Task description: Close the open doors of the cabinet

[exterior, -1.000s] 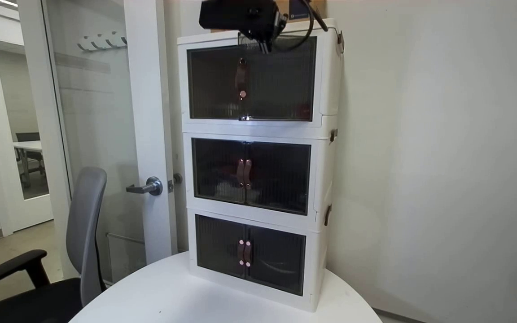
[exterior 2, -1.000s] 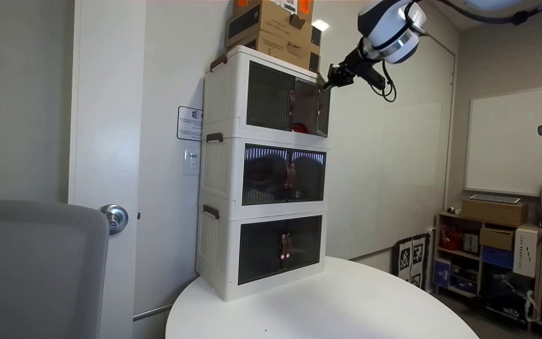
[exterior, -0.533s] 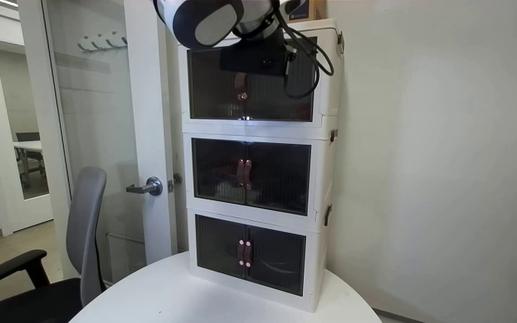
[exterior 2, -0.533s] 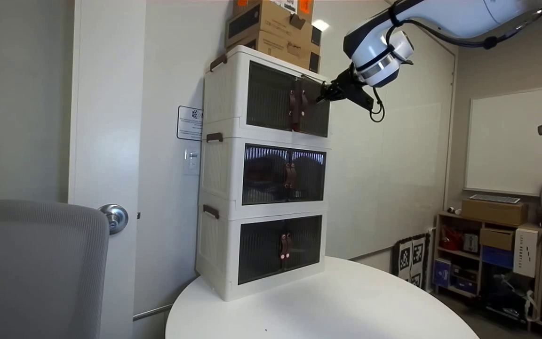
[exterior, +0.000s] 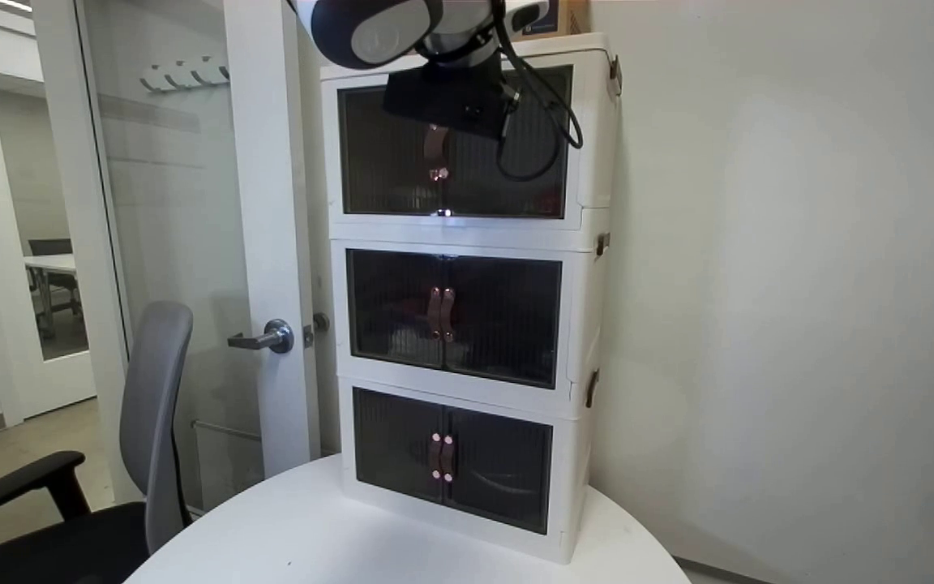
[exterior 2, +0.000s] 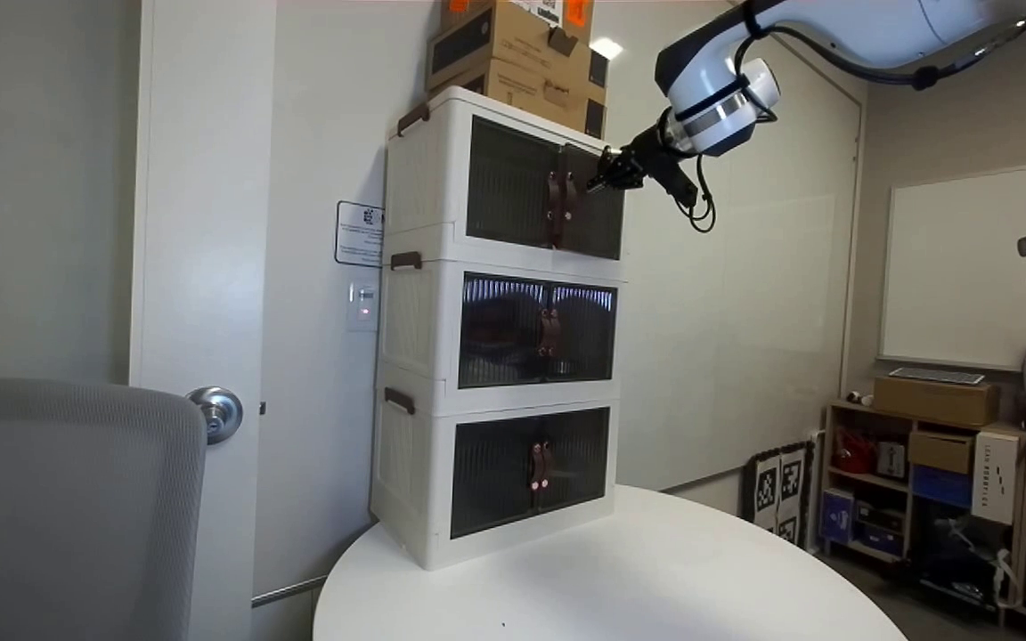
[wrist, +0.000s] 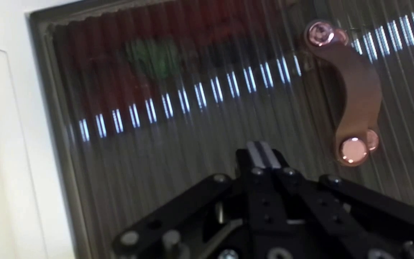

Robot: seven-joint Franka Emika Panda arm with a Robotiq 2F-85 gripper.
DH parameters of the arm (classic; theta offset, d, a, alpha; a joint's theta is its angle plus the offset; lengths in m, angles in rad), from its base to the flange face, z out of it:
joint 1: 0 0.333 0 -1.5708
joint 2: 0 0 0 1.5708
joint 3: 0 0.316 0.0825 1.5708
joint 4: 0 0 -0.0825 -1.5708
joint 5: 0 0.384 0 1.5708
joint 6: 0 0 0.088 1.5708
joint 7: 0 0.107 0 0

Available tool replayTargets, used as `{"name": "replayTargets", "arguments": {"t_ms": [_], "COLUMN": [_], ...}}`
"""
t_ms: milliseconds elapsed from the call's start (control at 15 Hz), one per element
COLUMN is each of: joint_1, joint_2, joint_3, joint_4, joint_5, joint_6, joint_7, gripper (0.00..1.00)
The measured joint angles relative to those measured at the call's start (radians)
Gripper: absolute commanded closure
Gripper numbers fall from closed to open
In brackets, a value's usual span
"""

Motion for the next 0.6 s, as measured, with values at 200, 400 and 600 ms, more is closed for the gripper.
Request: {"name": "replayTargets", "arguments": {"t_ms": [200,400,600], "joint_1": [-0.004,-0.004,-0.005], "joint_2": [0.006,0.022,0.043], "joint_3": [0.018,0.053,0.100], "joint_4": [0.000,-0.001,-0.002], "joint_5": [0.015,0.052,0.113], "joint_6": [-0.022,-0.003,0.071], "joint_7": [-0.005,-0.073,-0.197], "gripper": [1.00,1.00,1.00]}}
